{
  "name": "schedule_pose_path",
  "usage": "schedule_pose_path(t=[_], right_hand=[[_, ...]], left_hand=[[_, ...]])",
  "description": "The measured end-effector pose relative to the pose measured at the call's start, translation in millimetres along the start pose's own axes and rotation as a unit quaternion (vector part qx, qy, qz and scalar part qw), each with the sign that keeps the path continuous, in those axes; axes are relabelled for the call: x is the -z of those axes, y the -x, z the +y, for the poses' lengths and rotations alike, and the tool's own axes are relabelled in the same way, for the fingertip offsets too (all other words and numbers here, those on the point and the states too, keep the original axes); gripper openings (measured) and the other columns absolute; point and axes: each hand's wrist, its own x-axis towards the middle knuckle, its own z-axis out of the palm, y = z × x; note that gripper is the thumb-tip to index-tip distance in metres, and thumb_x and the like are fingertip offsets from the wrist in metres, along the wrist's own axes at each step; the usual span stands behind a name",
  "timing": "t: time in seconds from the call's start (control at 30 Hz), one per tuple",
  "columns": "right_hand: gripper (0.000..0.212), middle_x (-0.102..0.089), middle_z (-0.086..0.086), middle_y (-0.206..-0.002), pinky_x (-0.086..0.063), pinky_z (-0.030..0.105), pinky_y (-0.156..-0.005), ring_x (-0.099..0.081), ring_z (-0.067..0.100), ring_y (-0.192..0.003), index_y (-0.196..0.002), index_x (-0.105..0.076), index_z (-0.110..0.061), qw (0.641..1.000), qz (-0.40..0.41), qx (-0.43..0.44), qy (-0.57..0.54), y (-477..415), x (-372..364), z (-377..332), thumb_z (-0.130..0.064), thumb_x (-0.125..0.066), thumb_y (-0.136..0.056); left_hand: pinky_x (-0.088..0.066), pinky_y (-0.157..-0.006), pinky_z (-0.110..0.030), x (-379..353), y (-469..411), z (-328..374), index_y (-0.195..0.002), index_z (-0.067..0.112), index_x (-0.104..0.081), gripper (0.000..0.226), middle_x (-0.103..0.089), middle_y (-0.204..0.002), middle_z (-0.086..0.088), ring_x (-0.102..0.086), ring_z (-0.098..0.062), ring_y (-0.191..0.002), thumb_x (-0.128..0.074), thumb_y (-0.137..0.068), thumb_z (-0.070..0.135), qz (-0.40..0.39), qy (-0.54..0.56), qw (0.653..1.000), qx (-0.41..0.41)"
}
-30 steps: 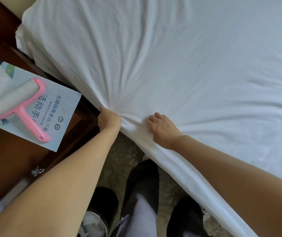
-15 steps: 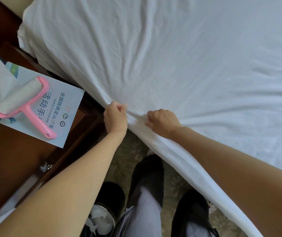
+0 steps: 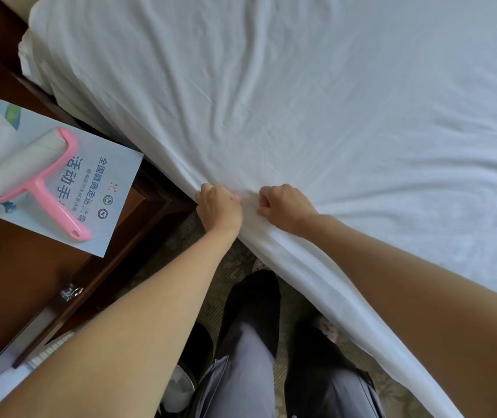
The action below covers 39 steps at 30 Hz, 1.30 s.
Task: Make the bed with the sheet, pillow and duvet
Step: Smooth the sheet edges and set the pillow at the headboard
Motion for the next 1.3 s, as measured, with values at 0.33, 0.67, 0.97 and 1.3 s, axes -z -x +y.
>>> schedule_pose_path(t=[0.33, 0.67, 0.97, 1.3], right_hand=[[0.02, -0.051, 0.007, -0.088, -0.034, 0.029, -0.068, -0.047, 0.024, -0.082, -0.072, -0.042, -0.014, 0.997, 0.026, -0.056, -0.053, 22.6, 1.2, 5.9, -0.015, -0.052, -0.09], [0.02, -0.059, 0.017, -0.107, -0.04, 0.032, -0.073, -0.056, 0.034, -0.099, -0.103, -0.057, -0.001, 0.982, 0.115, -0.139, -0.062, 45.7, 29.1, 33.1, -0.017, -0.05, -0.092], [0.017, -0.061, 0.019, -0.098, -0.039, 0.034, -0.065, -0.048, 0.028, -0.077, -0.1, -0.055, 0.003, 0.982, 0.143, -0.105, -0.061, 65.1, 23.3, -7.3, -0.005, -0.042, -0.092], [0.018, -0.061, 0.014, -0.104, -0.045, 0.034, -0.074, -0.058, 0.03, -0.097, -0.103, -0.058, -0.004, 0.994, 0.035, -0.044, -0.09, -3.0, -34.5, -129.2, -0.011, -0.046, -0.092]], left_hand=[[-0.051, -0.08, -0.025, 24.4, 15.2, 27.9, -0.091, -0.002, -0.07, 0.011, -0.071, -0.083, -0.013, -0.067, -0.021, -0.079, -0.064, -0.085, 0.005, 0.002, 0.196, 0.981, -0.002], [-0.045, -0.096, -0.028, 29.1, 10.2, 91.2, -0.127, 0.015, -0.057, 0.037, -0.053, -0.135, -0.009, -0.053, -0.027, -0.119, -0.04, -0.095, 0.006, -0.085, 0.14, 0.984, -0.076], [-0.036, -0.067, -0.024, 62.7, 11.6, 57.0, -0.073, 0.021, -0.056, 0.034, -0.053, -0.086, -0.005, -0.046, -0.023, -0.076, -0.037, -0.088, -0.004, -0.01, 0.129, 0.99, -0.063], [-0.043, -0.093, -0.033, 124.2, -22.2, -63.6, -0.116, 0.002, -0.063, 0.033, -0.058, -0.124, -0.013, -0.053, -0.028, -0.117, -0.037, -0.096, 0.004, 0.057, 0.12, 0.99, 0.047]])
